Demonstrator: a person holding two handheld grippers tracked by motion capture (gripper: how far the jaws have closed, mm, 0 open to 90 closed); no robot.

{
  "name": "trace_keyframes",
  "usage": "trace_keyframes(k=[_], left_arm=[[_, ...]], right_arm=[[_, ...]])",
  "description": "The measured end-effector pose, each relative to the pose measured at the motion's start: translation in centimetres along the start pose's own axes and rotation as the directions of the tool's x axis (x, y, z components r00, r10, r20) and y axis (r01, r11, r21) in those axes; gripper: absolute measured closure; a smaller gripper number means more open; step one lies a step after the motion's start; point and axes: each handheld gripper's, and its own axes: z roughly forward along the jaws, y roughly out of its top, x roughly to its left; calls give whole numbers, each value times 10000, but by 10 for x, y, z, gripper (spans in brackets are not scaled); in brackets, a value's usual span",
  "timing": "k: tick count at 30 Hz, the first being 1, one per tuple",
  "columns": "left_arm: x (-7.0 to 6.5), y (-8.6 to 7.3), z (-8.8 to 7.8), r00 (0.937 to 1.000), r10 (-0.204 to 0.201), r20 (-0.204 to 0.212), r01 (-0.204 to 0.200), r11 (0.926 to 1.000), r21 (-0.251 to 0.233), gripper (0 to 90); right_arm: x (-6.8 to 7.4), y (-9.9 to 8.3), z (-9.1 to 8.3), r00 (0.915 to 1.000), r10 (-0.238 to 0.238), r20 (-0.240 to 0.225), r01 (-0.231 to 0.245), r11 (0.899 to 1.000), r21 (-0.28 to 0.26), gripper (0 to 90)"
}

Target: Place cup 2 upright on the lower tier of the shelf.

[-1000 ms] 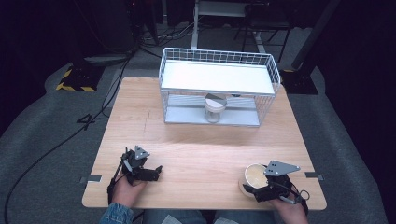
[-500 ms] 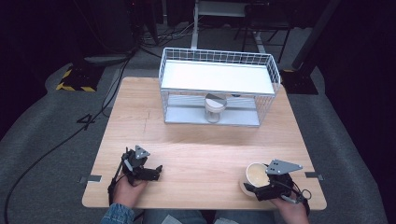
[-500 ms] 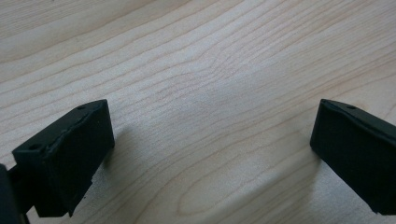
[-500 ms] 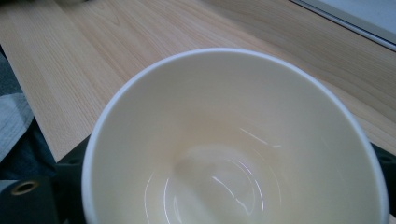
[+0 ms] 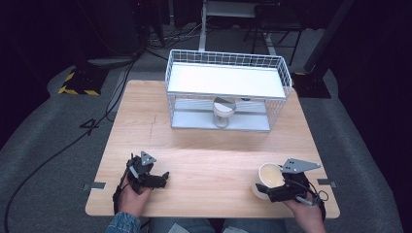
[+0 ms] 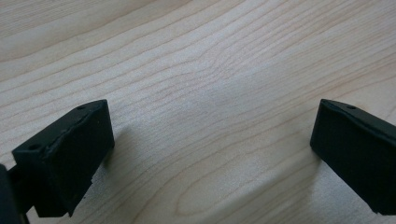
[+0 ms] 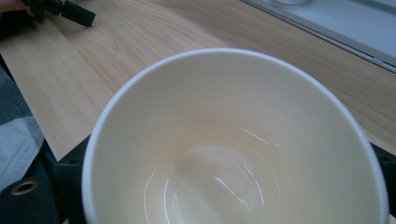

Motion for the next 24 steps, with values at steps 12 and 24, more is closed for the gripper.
trace_keyframes(k=[12,24], left_arm=[[0,0,0,10000,-26,-2,26,10000,-14,1],[0,0,0,10000,0,-3,0,10000,5,0]], right_arm=[[-6,22,-14,9998,28,209,-22,9997,-251,99],[-10,32,-19,9996,56,285,-45,9993,-361,99]])
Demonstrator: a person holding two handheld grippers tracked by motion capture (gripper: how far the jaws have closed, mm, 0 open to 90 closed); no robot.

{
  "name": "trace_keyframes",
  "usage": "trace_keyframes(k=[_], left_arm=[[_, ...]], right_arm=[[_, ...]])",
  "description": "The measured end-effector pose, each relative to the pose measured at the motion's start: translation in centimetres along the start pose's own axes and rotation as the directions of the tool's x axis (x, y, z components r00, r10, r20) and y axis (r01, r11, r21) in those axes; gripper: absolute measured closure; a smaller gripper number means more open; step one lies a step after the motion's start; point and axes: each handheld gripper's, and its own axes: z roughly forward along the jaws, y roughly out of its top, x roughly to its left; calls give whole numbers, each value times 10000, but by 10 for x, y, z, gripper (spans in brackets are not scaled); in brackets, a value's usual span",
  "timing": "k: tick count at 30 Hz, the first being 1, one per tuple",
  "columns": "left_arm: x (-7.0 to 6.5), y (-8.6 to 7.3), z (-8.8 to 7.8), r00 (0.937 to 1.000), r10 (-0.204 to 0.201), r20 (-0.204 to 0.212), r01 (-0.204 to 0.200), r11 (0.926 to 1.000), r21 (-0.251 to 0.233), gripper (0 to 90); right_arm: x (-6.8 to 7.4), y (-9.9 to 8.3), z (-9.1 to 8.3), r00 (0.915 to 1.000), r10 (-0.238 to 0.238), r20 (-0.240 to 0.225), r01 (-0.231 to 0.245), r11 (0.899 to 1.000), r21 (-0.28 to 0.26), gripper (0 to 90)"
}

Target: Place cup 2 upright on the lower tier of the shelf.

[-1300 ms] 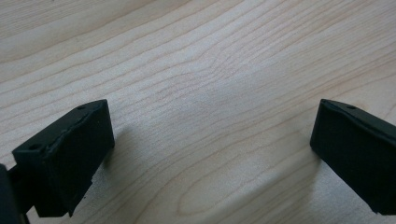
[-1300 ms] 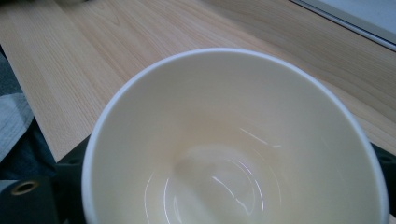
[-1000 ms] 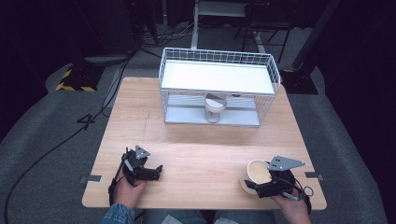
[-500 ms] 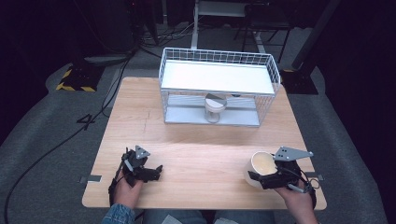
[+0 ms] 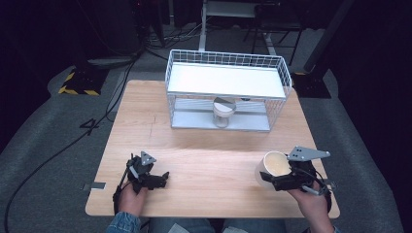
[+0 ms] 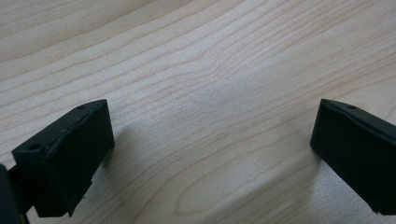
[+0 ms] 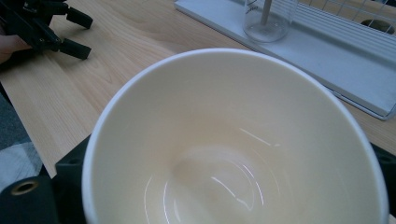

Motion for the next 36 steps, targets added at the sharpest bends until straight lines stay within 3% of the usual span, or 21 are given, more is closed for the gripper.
trace_keyframes(k=[9,16,25,36], left_arm=[[0,0,0,10000,-3,3,3,10000,-5,0],[0,0,0,10000,1,-2,-1,10000,-1,0],[0,0,1,10000,-77,31,77,10000,5,0],[0,0,1,10000,-97,-9,97,9999,-40,0]], right_arm=[[-2,16,-6,9999,-53,91,54,10000,-84,100],[-6,34,-13,9999,76,135,-69,9988,-482,100],[-12,69,-18,9987,-286,433,308,9983,-494,100],[-24,117,-16,9967,-669,463,693,9962,-534,100]])
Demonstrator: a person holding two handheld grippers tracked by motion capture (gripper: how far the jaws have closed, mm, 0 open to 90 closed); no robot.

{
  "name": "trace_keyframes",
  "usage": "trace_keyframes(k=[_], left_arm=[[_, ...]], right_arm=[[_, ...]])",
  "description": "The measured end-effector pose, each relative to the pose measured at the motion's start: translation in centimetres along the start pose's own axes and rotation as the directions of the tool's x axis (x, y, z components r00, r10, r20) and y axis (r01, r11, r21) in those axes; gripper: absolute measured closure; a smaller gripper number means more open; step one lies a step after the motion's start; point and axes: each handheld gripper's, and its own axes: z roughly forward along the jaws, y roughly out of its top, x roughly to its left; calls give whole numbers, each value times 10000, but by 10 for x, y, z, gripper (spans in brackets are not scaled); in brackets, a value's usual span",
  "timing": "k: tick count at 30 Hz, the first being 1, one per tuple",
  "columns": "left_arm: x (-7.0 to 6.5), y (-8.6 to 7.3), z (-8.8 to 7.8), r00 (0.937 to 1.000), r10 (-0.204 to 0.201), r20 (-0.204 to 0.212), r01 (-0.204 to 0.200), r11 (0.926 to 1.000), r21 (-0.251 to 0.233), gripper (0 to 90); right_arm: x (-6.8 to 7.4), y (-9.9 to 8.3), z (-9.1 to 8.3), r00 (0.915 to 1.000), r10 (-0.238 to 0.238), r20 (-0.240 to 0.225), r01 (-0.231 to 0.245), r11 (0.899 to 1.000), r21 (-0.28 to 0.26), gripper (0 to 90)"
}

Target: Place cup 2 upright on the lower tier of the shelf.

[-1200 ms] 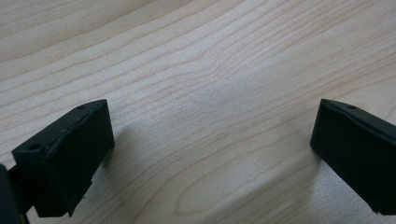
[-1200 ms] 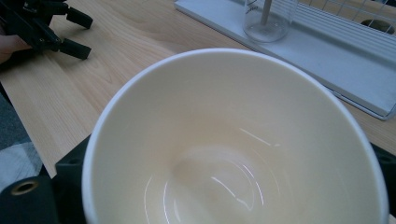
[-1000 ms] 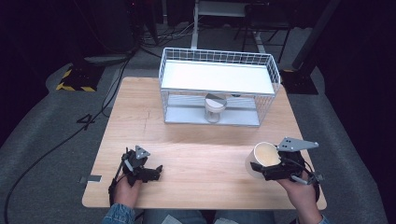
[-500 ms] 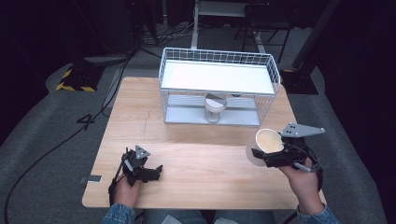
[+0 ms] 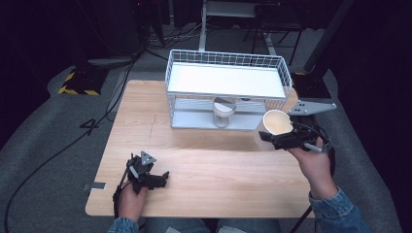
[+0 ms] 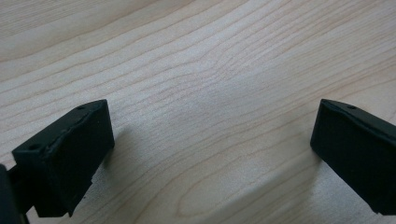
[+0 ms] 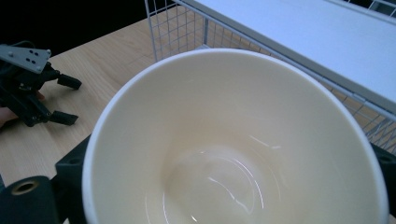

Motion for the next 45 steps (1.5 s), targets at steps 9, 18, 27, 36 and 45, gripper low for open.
trace_keyframes(k=[9,18,27,36,45], left_arm=[[0,0,0,10000,-47,-51,47,10000,-2,0],[0,1,1,9999,-138,-90,137,9999,-11,0],[0,1,1,9999,-141,-92,141,9999,-11,0],[1,1,1,9999,-133,-88,133,9999,-4,0],[1,2,2,9999,-98,-85,98,10000,-9,0]], right_arm=[[-10,28,5,9999,-114,50,113,9999,40,100],[-21,64,17,9998,-42,189,41,10000,66,100],[-32,94,31,9990,96,440,-103,9998,160,100],[-41,118,50,9971,207,727,-223,9995,206,100],[-52,134,70,9937,368,1063,-407,9986,348,100]])
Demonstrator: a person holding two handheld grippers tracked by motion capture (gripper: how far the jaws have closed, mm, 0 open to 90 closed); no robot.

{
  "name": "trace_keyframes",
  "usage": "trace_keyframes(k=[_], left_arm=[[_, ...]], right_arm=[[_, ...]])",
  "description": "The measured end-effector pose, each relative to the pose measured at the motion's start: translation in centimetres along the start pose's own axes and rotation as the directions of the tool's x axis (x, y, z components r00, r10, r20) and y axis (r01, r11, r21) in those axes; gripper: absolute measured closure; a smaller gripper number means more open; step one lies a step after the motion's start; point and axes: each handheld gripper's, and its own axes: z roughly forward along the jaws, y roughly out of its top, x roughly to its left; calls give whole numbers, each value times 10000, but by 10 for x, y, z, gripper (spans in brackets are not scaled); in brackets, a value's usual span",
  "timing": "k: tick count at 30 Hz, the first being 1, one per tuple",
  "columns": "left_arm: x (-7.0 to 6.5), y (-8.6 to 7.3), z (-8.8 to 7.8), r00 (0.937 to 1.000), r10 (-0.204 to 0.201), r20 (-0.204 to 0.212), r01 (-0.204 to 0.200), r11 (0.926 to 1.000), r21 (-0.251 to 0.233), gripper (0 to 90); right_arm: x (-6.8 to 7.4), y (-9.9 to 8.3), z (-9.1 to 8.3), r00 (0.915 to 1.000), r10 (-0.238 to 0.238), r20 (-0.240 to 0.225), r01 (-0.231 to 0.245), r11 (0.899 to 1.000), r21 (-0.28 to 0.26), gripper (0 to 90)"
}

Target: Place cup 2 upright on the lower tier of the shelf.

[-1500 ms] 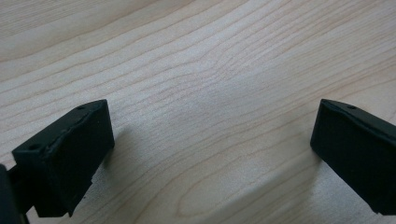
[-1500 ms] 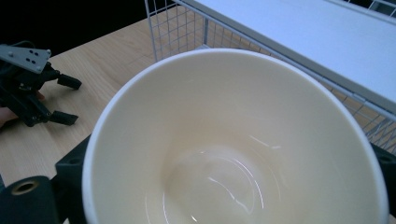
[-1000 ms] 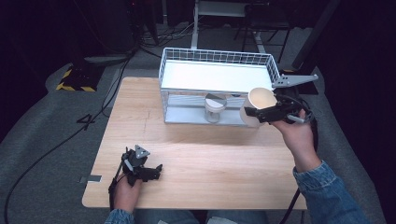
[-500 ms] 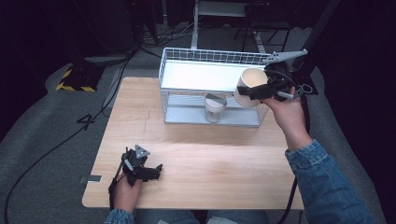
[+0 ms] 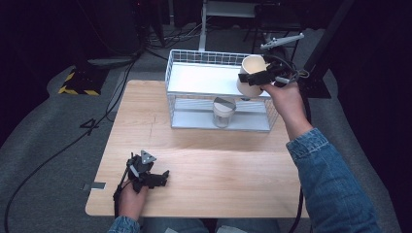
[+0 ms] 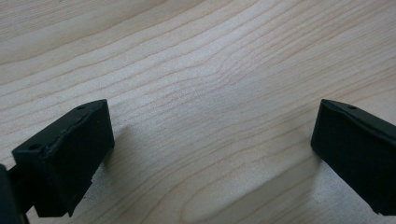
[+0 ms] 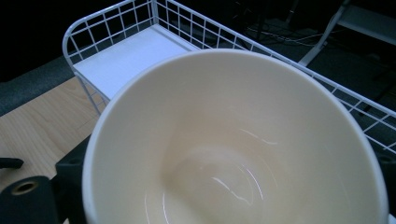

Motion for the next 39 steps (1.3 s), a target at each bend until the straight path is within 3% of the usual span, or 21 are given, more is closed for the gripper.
trace_keyframes(k=[7,15,29,39], left_arm=[[0,1,0,10000,36,-8,-36,10000,36,0],[0,1,1,10000,6,18,-6,10000,25,0],[0,1,1,10000,-15,20,15,10000,6,0],[0,1,1,10000,-18,21,18,10000,7,0]], right_arm=[[-8,12,20,9989,454,150,-455,9990,41,100],[-7,23,40,9992,319,254,-323,9993,182,100],[-6,26,74,9979,649,-23,-646,9956,684,99],[-4,26,85,9978,658,-117,-645,9939,892,99]])
